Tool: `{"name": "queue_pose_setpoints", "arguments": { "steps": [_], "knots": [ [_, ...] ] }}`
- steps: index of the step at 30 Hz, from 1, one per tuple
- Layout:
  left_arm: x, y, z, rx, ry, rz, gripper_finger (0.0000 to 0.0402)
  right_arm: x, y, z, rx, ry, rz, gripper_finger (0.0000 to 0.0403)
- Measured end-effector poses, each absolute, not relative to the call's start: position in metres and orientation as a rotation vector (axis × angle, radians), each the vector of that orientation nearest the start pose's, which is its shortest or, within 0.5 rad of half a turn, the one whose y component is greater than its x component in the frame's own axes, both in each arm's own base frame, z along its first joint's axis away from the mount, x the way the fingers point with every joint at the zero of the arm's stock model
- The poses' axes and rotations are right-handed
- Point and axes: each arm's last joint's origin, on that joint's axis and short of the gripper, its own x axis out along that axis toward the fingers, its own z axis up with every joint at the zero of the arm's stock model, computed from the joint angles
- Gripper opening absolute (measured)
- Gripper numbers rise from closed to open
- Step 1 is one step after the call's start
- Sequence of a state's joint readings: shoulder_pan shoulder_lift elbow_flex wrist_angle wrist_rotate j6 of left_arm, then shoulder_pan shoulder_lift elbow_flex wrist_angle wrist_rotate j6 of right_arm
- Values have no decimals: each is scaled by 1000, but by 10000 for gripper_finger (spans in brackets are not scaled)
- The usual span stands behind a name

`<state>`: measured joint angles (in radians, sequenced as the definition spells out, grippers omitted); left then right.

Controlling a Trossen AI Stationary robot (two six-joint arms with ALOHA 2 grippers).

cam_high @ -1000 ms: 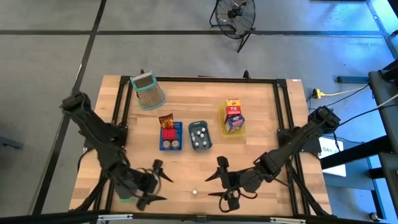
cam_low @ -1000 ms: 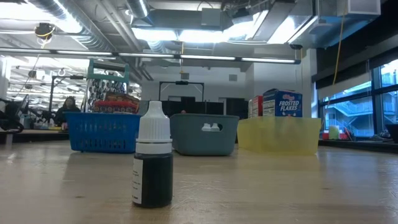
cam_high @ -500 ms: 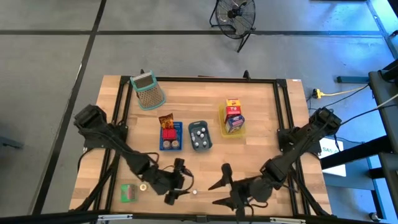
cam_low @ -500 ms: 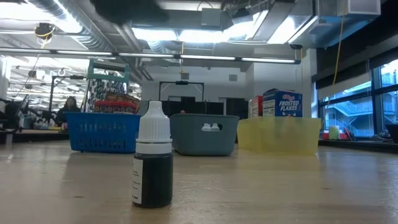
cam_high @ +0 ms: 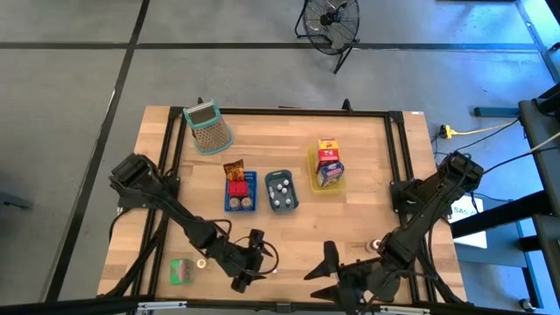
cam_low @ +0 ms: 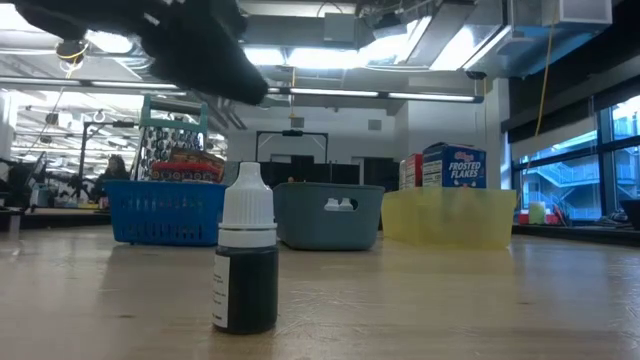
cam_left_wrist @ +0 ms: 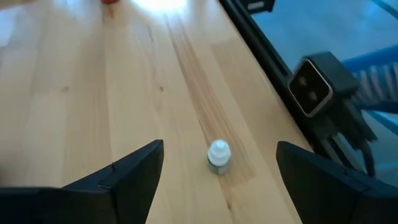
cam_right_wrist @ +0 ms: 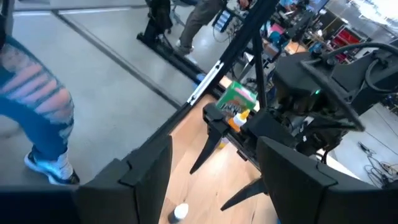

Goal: Pick & Place Kitchen Items
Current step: Put the small food coloring bottle into the gray bin

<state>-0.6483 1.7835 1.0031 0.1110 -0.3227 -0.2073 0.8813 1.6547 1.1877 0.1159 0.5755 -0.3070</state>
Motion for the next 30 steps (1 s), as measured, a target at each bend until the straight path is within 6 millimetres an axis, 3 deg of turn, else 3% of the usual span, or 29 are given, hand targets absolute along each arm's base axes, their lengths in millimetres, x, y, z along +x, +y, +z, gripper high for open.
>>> {"name": "queue_pose_setpoints", "arguments": {
  "steps": [10,19,30],
  "knots": [
    [313,-207,166,-73,591,-183,295,244,281,270,-510,300,466,236],
    [312,-211,169,-106,558,-181,268,243,283,269,-461,315,499,236],
    [302,-223,167,-40,537,-140,265,243,283,269,-451,317,510,236]
  ]
}}
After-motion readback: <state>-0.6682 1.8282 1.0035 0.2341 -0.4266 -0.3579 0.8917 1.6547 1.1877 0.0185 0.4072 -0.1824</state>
